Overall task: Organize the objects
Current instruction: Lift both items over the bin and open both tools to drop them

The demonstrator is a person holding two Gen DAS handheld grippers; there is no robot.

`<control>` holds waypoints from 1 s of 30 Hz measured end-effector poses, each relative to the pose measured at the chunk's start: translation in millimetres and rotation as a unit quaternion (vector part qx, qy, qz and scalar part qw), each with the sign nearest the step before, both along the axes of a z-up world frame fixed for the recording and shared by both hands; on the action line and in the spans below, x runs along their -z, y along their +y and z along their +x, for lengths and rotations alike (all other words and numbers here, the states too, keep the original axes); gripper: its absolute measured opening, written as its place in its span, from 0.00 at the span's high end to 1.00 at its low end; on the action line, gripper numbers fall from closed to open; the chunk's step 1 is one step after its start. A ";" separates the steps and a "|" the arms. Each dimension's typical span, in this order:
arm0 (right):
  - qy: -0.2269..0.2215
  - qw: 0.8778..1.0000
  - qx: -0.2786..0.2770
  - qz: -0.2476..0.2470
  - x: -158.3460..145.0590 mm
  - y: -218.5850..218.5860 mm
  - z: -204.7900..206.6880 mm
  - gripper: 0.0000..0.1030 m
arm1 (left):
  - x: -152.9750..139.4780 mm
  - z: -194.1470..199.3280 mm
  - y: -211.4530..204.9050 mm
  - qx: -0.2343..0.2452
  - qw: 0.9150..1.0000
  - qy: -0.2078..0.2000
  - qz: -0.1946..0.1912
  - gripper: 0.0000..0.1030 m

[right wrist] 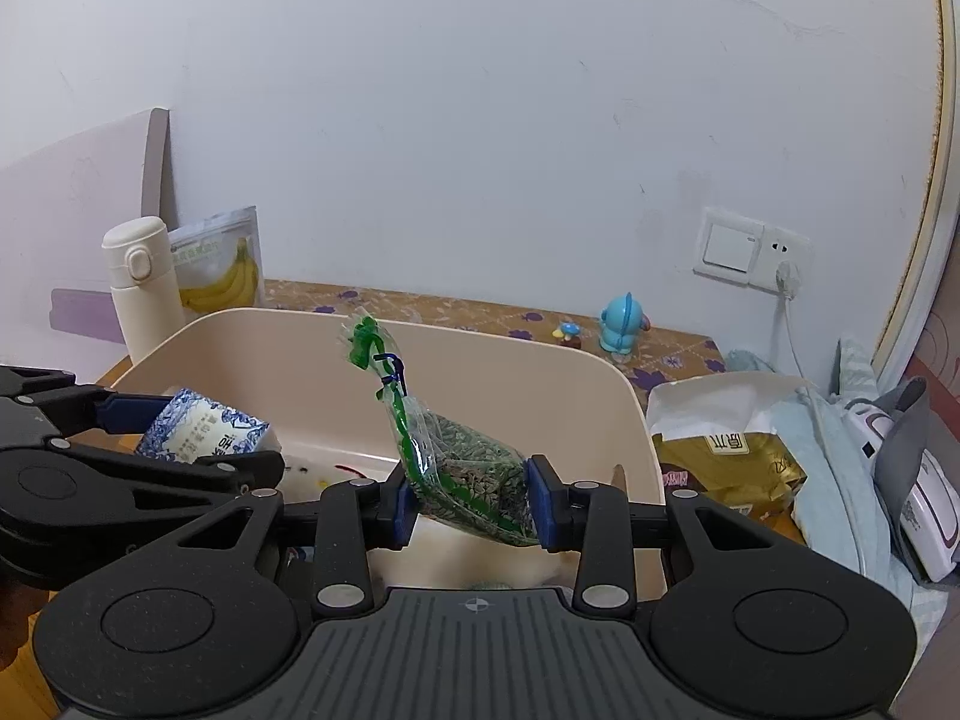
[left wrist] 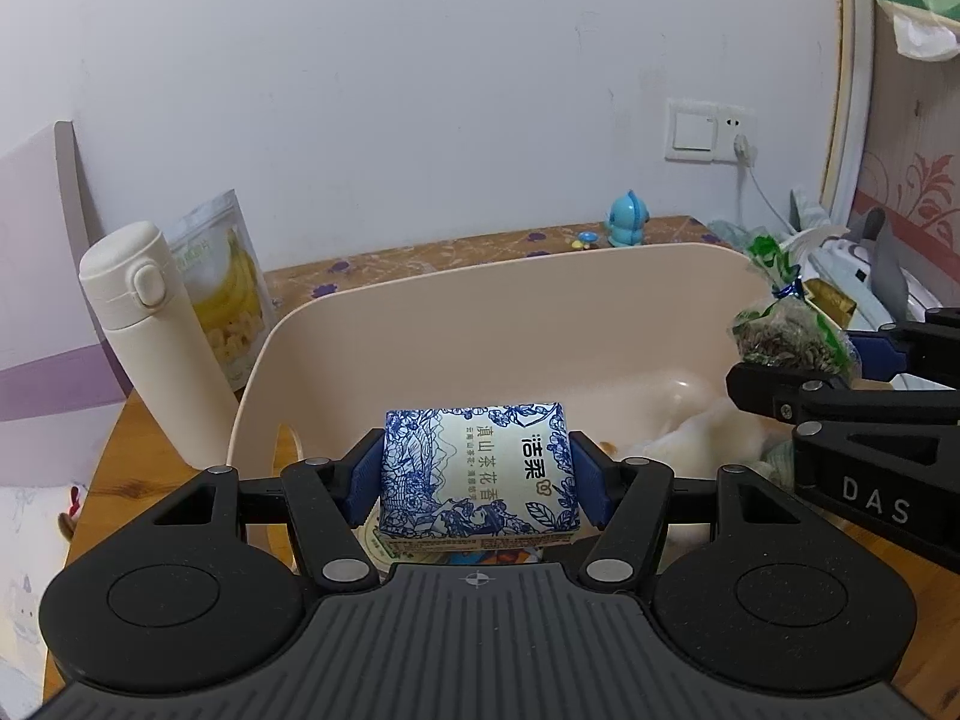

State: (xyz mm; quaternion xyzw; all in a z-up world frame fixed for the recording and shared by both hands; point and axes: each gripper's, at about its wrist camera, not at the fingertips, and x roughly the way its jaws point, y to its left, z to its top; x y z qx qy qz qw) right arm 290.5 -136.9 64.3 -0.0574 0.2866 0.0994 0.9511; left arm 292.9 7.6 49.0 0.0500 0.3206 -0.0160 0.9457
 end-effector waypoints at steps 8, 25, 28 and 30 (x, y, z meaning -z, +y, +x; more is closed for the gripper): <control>0.012 1.000 0.002 0.000 5.2 0.1 -2.1 0.56 | 2.1 -1.9 0.9 -0.002 1.000 0.008 0.006 0.36; -0.020 0.999 0.025 0.039 -25.0 -18.2 -39.4 0.13 | -39.9 -57.4 6.1 -0.003 0.999 -0.046 -0.006 0.19; -0.026 0.999 0.030 0.037 -27.9 -21.0 -47.3 0.10 | -41.2 -68.2 8.2 -0.014 0.999 -0.048 -0.012 0.19; -0.027 0.998 0.035 0.034 -28.0 -23.5 -51.9 0.09 | -41.9 -75.4 10.8 -0.022 0.998 -0.049 -0.018 0.19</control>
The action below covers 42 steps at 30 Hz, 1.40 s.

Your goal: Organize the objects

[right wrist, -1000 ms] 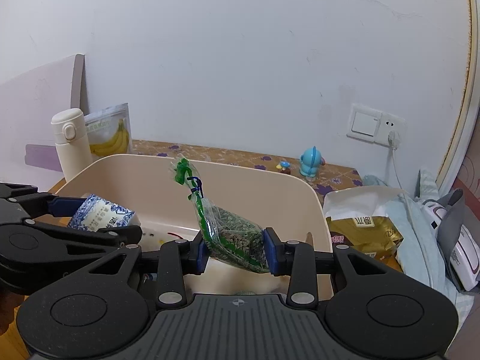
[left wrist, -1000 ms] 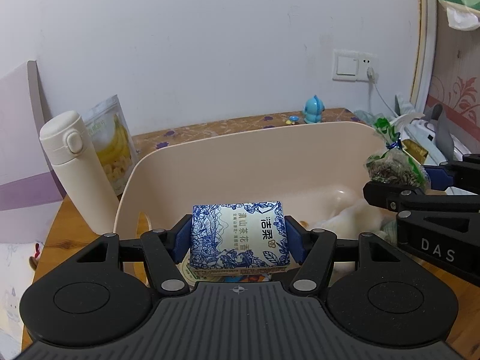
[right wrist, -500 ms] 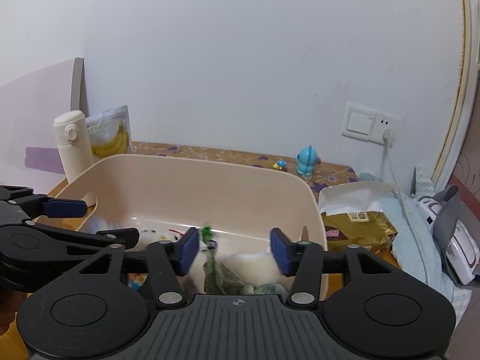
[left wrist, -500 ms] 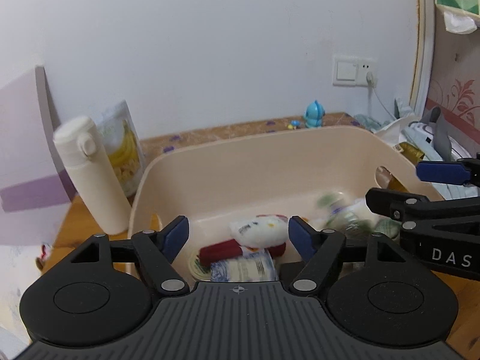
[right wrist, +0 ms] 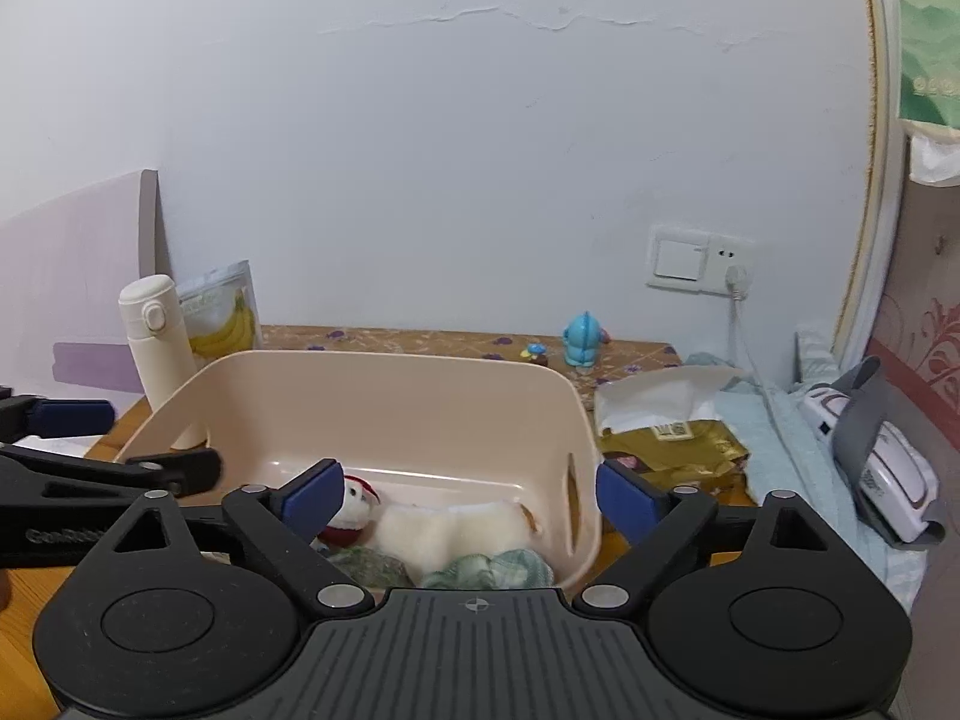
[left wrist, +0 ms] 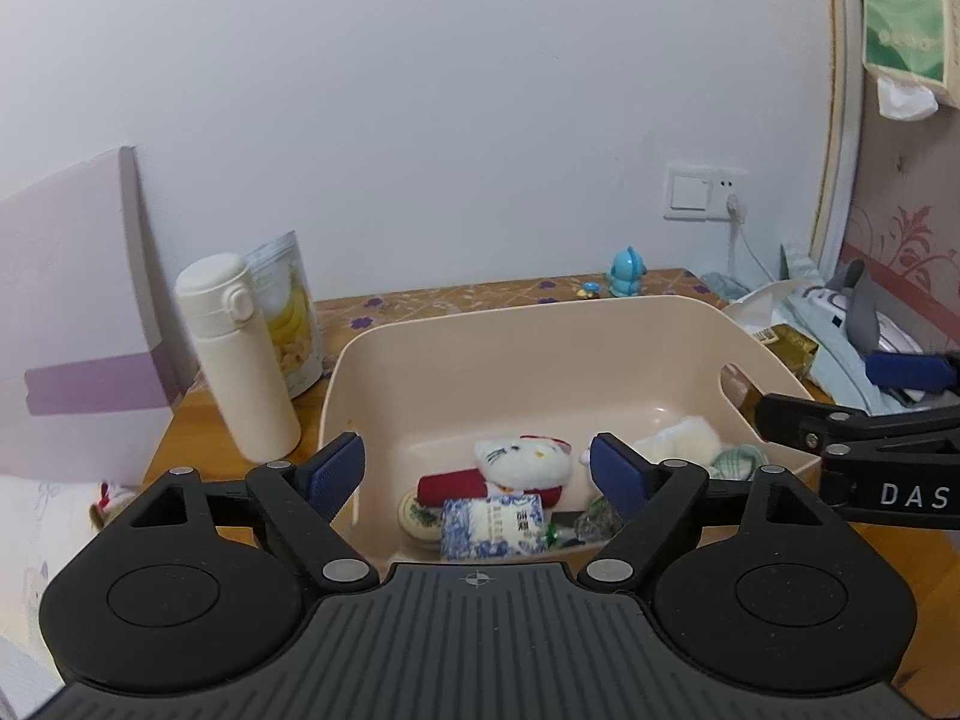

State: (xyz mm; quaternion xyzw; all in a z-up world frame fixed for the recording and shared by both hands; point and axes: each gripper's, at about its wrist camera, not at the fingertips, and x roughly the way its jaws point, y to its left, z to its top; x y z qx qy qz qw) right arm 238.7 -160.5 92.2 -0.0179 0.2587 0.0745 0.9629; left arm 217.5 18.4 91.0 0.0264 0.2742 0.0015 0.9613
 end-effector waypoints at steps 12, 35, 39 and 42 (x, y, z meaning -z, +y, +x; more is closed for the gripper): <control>0.017 1.000 -0.001 0.020 9.0 -12.9 -32.0 0.08 | 11.7 -47.3 3.9 -0.020 1.000 0.005 -0.021 0.18; 0.017 1.000 -0.002 -0.007 19.2 -8.2 -104.1 0.07 | 29.2 -119.8 4.2 -0.026 0.999 0.005 -0.026 0.18; 0.015 1.000 -0.002 -0.008 19.9 -7.3 -116.0 0.07 | 30.9 -129.3 5.3 -0.023 0.999 0.004 -0.022 0.18; 0.014 1.000 -0.001 -0.005 20.7 -7.2 -123.9 0.07 | 32.9 -137.4 5.9 -0.021 1.000 0.005 -0.022 0.18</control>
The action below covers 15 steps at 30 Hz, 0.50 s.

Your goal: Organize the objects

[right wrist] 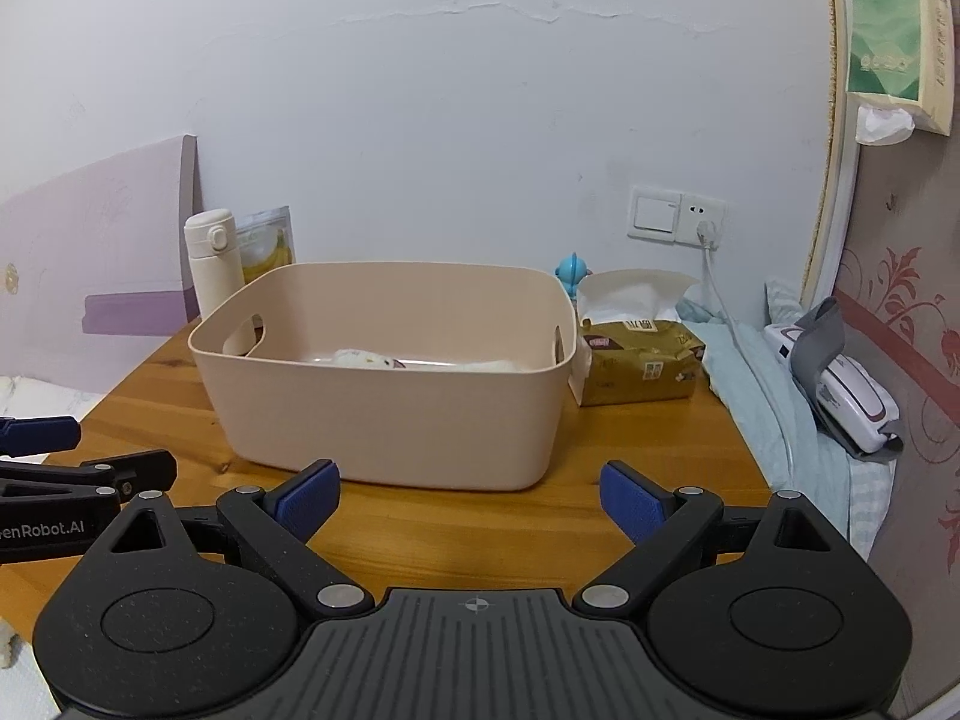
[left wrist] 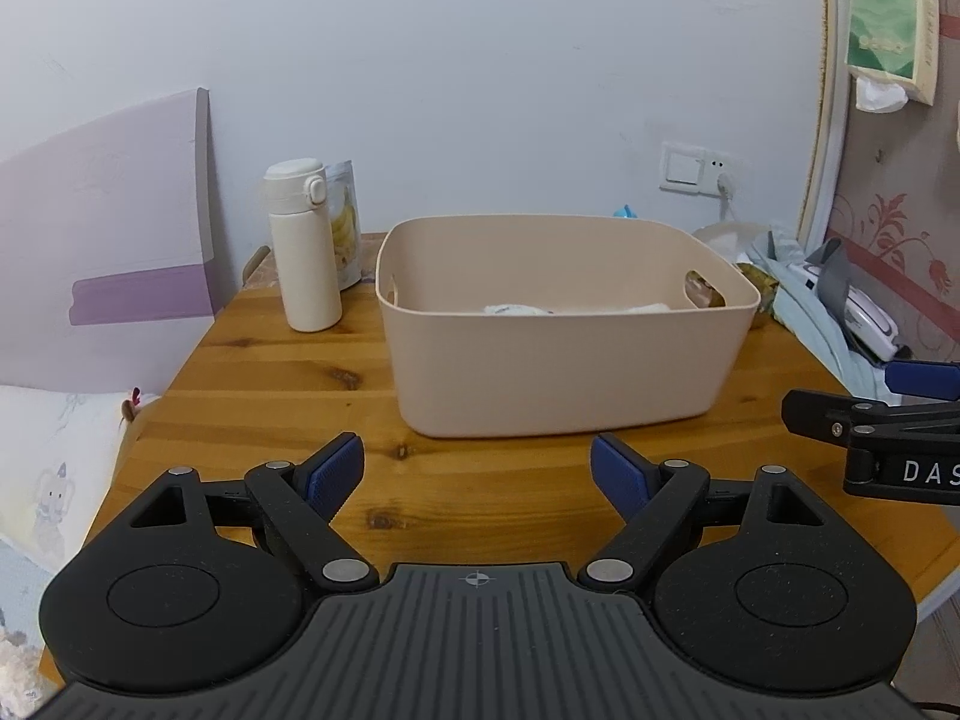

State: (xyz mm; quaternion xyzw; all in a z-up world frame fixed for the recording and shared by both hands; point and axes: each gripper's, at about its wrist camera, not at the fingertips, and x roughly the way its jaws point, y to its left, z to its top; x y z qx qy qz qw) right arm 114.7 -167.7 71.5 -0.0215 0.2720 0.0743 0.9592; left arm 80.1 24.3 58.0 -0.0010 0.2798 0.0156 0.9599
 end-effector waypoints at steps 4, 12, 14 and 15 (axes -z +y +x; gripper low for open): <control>-0.003 1.000 0.003 -0.002 1.8 0.7 -11.3 0.07 | 2.0 -8.1 0.3 0.002 1.000 0.000 0.004 0.18; -0.005 1.000 0.008 0.005 3.9 -2.3 -31.4 0.06 | 8.4 -25.9 1.5 0.000 1.000 0.003 0.005 0.18; -0.003 1.000 0.009 0.011 5.3 -4.0 -36.0 0.05 | 10.8 -30.4 0.5 0.001 1.000 0.005 0.006 0.18; -0.001 1.000 0.010 0.013 6.2 -5.0 -38.2 0.05 | 12.1 -32.5 -0.1 0.001 1.000 0.007 0.007 0.18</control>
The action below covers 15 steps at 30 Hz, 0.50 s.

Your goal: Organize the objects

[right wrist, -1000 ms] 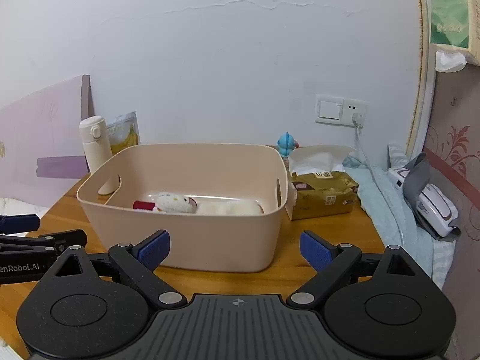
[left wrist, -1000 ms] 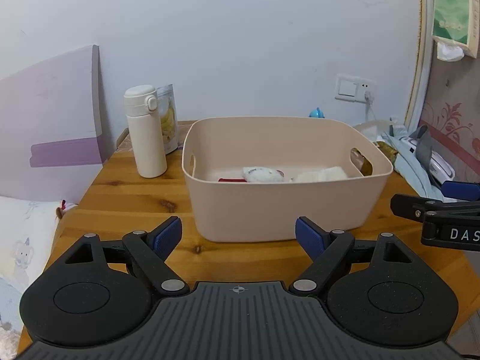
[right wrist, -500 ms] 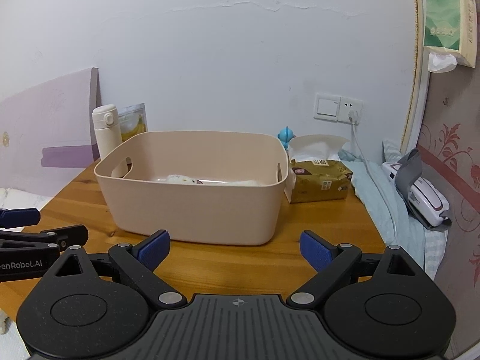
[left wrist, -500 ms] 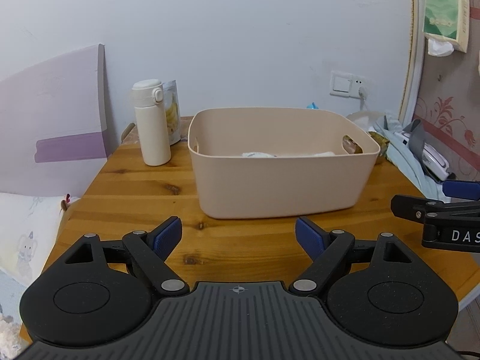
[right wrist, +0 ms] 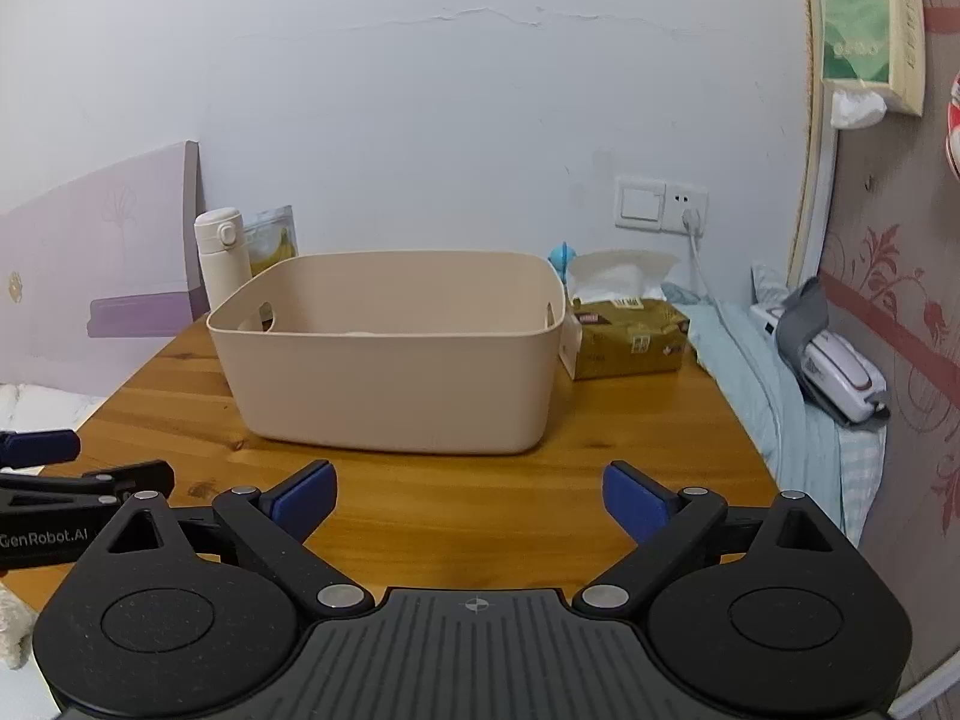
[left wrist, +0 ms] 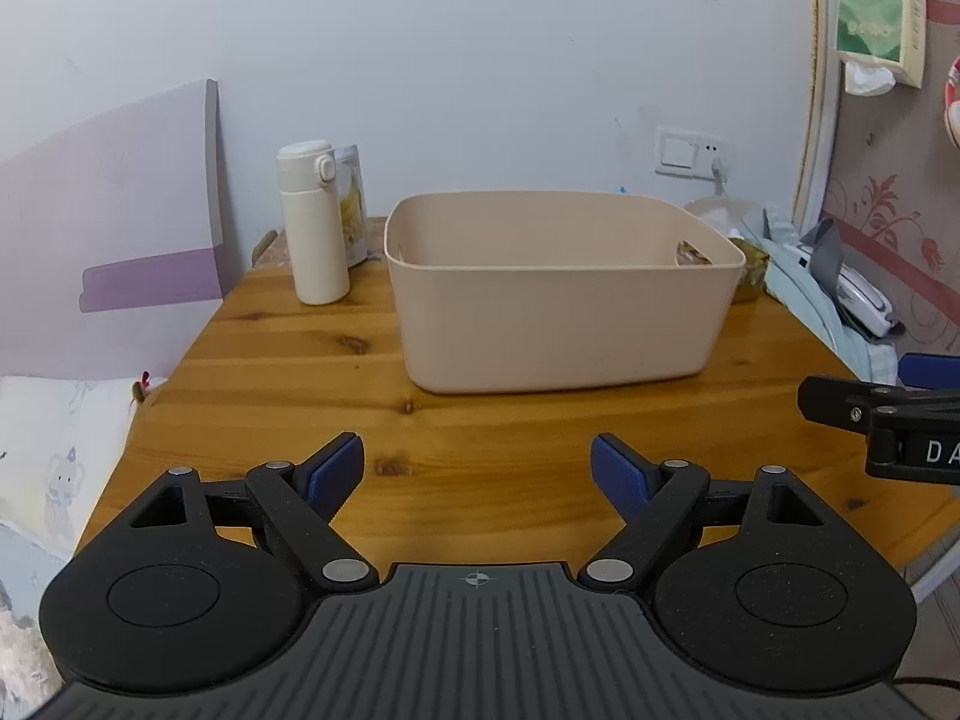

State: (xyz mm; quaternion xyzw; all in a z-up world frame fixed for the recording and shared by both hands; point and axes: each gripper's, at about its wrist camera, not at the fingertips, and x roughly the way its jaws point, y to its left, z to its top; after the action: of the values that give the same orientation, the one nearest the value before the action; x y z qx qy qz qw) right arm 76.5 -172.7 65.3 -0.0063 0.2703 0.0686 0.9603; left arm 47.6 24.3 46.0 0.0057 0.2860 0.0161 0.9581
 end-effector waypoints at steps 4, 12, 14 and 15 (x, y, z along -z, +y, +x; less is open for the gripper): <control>0.007 1.000 0.002 -0.003 3.7 -2.1 -7.5 0.05 | 2.8 -7.8 -1.9 0.007 1.000 0.002 0.001 0.18; 0.010 1.000 0.006 -0.012 9.8 -6.3 -23.5 0.03 | 8.3 -21.2 -6.0 0.014 1.000 0.006 0.002 0.17; 0.010 1.000 0.005 -0.016 11.8 -5.8 -27.1 0.03 | 8.1 -23.3 -4.4 0.017 1.000 0.009 -0.003 0.17; 0.010 1.000 0.005 -0.016 13.0 -5.6 -29.0 0.03 | 7.9 -25.2 -3.9 0.016 1.000 0.010 -0.007 0.17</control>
State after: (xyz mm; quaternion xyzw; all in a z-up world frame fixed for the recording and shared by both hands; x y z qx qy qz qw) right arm 47.5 -178.3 52.3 -0.0198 0.2813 0.0593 0.9576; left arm 22.3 20.4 38.1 0.0040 0.2952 -0.0012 0.9554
